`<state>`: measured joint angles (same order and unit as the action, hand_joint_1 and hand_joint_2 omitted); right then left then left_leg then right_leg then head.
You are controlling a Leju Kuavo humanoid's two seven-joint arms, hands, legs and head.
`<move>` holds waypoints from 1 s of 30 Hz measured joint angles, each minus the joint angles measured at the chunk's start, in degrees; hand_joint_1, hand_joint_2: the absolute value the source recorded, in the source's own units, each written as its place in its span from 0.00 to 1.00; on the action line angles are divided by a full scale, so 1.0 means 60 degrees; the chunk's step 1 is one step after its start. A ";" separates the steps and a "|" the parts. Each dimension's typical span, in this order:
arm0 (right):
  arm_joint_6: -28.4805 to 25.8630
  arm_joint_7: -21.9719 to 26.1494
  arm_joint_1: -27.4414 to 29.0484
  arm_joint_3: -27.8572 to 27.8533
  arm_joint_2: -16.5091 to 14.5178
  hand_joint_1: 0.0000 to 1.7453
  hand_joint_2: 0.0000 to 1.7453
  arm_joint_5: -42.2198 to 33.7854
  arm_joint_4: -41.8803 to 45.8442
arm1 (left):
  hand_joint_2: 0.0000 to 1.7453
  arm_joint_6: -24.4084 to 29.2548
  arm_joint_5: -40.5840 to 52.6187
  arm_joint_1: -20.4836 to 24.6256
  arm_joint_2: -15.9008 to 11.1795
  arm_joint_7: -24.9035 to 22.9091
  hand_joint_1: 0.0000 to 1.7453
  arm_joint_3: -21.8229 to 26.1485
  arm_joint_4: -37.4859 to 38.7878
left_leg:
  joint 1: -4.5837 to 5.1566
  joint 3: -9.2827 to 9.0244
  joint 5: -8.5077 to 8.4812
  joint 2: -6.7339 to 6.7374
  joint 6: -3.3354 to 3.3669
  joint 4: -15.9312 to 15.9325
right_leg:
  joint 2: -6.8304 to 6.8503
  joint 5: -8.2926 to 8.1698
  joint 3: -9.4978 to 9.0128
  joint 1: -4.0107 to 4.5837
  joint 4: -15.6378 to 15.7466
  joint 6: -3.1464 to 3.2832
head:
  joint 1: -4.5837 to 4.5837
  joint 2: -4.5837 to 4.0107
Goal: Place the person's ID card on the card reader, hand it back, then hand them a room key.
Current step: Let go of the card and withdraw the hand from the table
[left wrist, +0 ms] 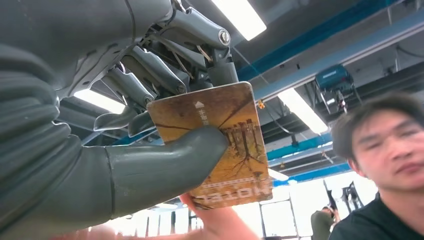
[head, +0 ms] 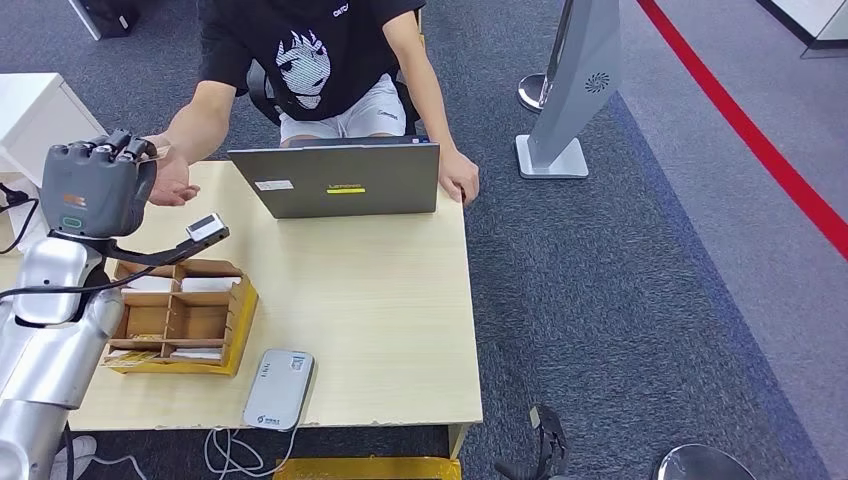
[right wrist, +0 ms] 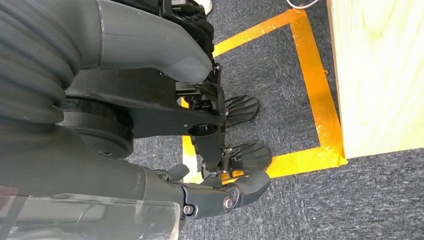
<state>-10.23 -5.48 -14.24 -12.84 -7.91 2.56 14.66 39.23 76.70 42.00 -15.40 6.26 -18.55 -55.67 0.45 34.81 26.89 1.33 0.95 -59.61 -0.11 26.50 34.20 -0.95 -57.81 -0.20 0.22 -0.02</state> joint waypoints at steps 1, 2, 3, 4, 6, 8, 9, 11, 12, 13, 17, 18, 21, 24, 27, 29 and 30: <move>-0.0016 -0.0009 -0.0009 0.0016 -0.0008 0.00 1.00 0.0010 -0.0001 | 1.00 0.0046 0.0025 0.0119 0.0035 0.0026 0.56 -0.0001 0.0228 | 0.0000 0.0000 0.0000 0.0002 0.0000 0.0000 | -0.0002 0.0000 0.0000 0.0000 0.0000 0.0000 | 0.0001 0.0000; -0.0035 -0.0015 -0.0015 0.0028 -0.0015 0.00 1.00 0.0014 -0.0002 | 1.00 0.0068 0.0062 0.0177 0.0067 0.0047 0.33 0.0000 0.0375 | 0.0001 0.0000 0.0001 0.0003 0.0000 0.0000 | -0.0004 0.0000 0.0000 0.0000 0.0000 0.0000 | 0.0000 0.0000; -0.0050 -0.0015 -0.0016 0.0036 -0.0021 0.00 1.00 0.0018 -0.0004 | 1.00 0.0080 0.0109 0.0200 0.0100 0.0069 0.10 0.0001 0.0474 | 0.0001 0.0001 0.0001 0.0002 0.0000 0.0001 | -0.0005 0.0001 0.0001 0.0000 0.0000 0.0000 | 0.0000 0.0000; -0.0060 -0.0015 -0.0017 0.0045 -0.0027 0.00 1.00 0.0023 -0.0005 | 1.00 0.0088 0.0157 0.0201 0.0136 0.0090 0.03 0.0002 0.0553 | 0.0000 0.0003 0.0001 0.0001 0.0000 0.0001 | -0.0004 0.0002 0.0002 0.0000 0.0000 -0.0001 | 0.0001 0.0000; -0.0071 -0.0015 -0.0020 0.0077 -0.0032 0.00 1.00 0.0028 -0.0006 | 1.00 0.0091 0.0263 0.0171 0.0198 0.0138 0.00 0.0004 0.0665 | 0.0000 0.0007 0.0001 -0.0002 0.0000 0.0002 | -0.0002 0.0003 0.0003 0.0000 0.0000 -0.0001 | -0.0002 0.0000; -0.0076 -0.0014 -0.0020 0.0110 -0.0033 0.00 1.00 0.0031 -0.0008 | 1.00 0.0093 0.0349 0.0100 0.0239 0.0209 0.00 0.0013 0.0723 | 0.0000 0.0008 0.0001 -0.0002 0.0000 0.0003 | -0.0002 0.0003 0.0003 0.0000 0.0000 -0.0002 | -0.0003 0.0000; -0.0074 -0.0009 -0.0018 0.0119 -0.0033 0.00 1.00 0.0032 -0.0010 | 1.00 0.0094 0.0374 0.0042 0.0249 0.0254 0.00 0.0022 0.0733 | 0.0001 0.0008 0.0001 -0.0002 0.0000 0.0003 | -0.0003 0.0003 0.0003 0.0000 0.0000 -0.0002 | -0.0004 0.0000; -0.0068 0.0009 -0.0011 0.0127 -0.0033 0.00 1.00 0.0032 -0.0013 | 1.00 0.0096 0.0391 -0.0132 0.0265 0.0366 0.00 0.0067 0.0722 | 0.0000 0.0007 0.0001 -0.0001 0.0000 0.0003 | -0.0003 0.0003 0.0004 0.0000 0.0000 -0.0001 | -0.0004 0.0000; -0.0067 0.0018 -0.0007 0.0130 -0.0033 0.00 1.00 0.0031 -0.0015 | 1.00 0.0097 0.0381 -0.0255 0.0272 0.0444 0.00 0.0113 0.0682 | 0.0000 0.0007 0.0001 -0.0001 0.0000 0.0003 | -0.0003 0.0003 0.0004 0.0000 0.0000 -0.0001 | -0.0005 0.0000; -0.0069 0.0025 0.0000 0.0133 -0.0033 0.00 1.00 0.0029 -0.0015 | 1.00 0.0100 0.0360 -0.0404 0.0280 0.0545 0.00 0.0178 0.0614 | 0.0000 0.0007 0.0001 -0.0001 0.0000 0.0004 | -0.0003 0.0003 0.0004 0.0000 0.0000 -0.0001 | -0.0004 0.0000; -0.0087 0.0056 0.0063 0.0136 -0.0033 0.00 1.00 -0.0007 -0.0017 | 1.00 0.0116 0.0057 -0.1183 0.0326 0.1256 0.00 0.0661 -0.0055 | 0.0000 0.0008 0.0003 0.0002 -0.0001 0.0004 | -0.0006 0.0005 0.0007 0.0000 0.0000 -0.0001 | -0.0006 0.0000; -0.0089 0.0072 0.0086 0.0135 -0.0033 0.00 1.00 -0.0025 -0.0017 | 1.00 0.0119 -0.0105 -0.1425 0.0362 0.1541 0.00 0.0861 -0.0327 | 0.0000 0.0008 0.0004 0.0002 -0.0002 0.0004 | -0.0007 0.0006 0.0008 0.0000 0.0001 -0.0001 | -0.0008 0.0000; -0.0096 0.0117 0.0151 0.0133 -0.0033 0.00 1.00 -0.0056 -0.0017 | 1.00 0.0123 -0.0512 -0.2136 0.0552 0.2311 0.00 0.1536 -0.1173 | 0.0000 0.0010 0.0009 0.0002 -0.0005 0.0005 | -0.0007 0.0012 0.0010 0.0000 0.0002 -0.0004 | -0.0014 0.0000; -0.0130 0.0146 0.0183 0.0132 -0.0032 0.00 1.00 -0.0094 -0.0017 | 1.00 0.0126 -0.1125 -0.2715 0.0851 0.3293 0.00 0.2197 -0.1918 | 0.0002 0.0010 0.0011 0.0002 -0.0005 0.0005 | -0.0008 0.0013 0.0010 -0.0002 0.0003 -0.0005 | -0.0019 0.0000; -0.0183 0.0195 0.0244 0.0132 -0.0029 0.00 1.00 -0.0161 -0.0017 | 1.00 0.0141 -0.2094 -0.3368 0.1432 0.4793 0.00 0.3099 -0.2811 | 0.0002 0.0013 0.0014 -0.0002 -0.0003 0.0005 | -0.0003 0.0015 0.0008 -0.0004 0.0004 -0.0006 | -0.0005 0.0000; -0.0194 0.0230 0.0276 0.0132 -0.0029 0.00 1.00 -0.0174 -0.0017 | 1.00 0.0147 -0.2552 -0.3780 0.1748 0.5221 0.00 0.3545 -0.3313 | 0.0003 0.0012 0.0020 0.0004 -0.0002 0.0005 | -0.0008 0.0016 0.0008 -0.0004 0.0005 -0.0006 | 0.0002 0.0000; -0.0199 0.0251 0.0299 0.0131 -0.0027 0.00 1.00 -0.0182 -0.0017 | 1.00 0.0148 -0.2819 -0.4017 0.1877 0.5336 0.00 0.3703 -0.3601 | 0.0004 0.0011 0.0025 0.0009 -0.0001 0.0005 | -0.0013 0.0016 0.0007 -0.0005 0.0005 -0.0007 | -0.0003 0.0000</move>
<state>-11.42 -3.97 -12.45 -12.05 -8.08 1.47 14.56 40.12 59.79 17.90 -4.14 38.27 3.67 -77.28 0.47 34.87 27.04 1.38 0.94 -59.58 -0.19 26.60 34.25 -0.98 -57.79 -0.24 0.20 -0.02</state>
